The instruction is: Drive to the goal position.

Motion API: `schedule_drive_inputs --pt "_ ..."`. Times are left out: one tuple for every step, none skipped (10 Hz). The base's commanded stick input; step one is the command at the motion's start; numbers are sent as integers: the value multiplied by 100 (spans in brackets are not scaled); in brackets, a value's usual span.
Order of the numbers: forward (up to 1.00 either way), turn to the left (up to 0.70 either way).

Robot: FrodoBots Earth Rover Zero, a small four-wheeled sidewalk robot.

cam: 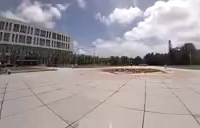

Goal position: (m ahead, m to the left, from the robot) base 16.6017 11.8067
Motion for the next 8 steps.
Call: schedule_drive_inputs --pt "100 0" --pt "100 0" --pt "100 0" --pt "100 0" --pt "100 0" --pt "100 0" --pt "100 0" --pt "100 0"
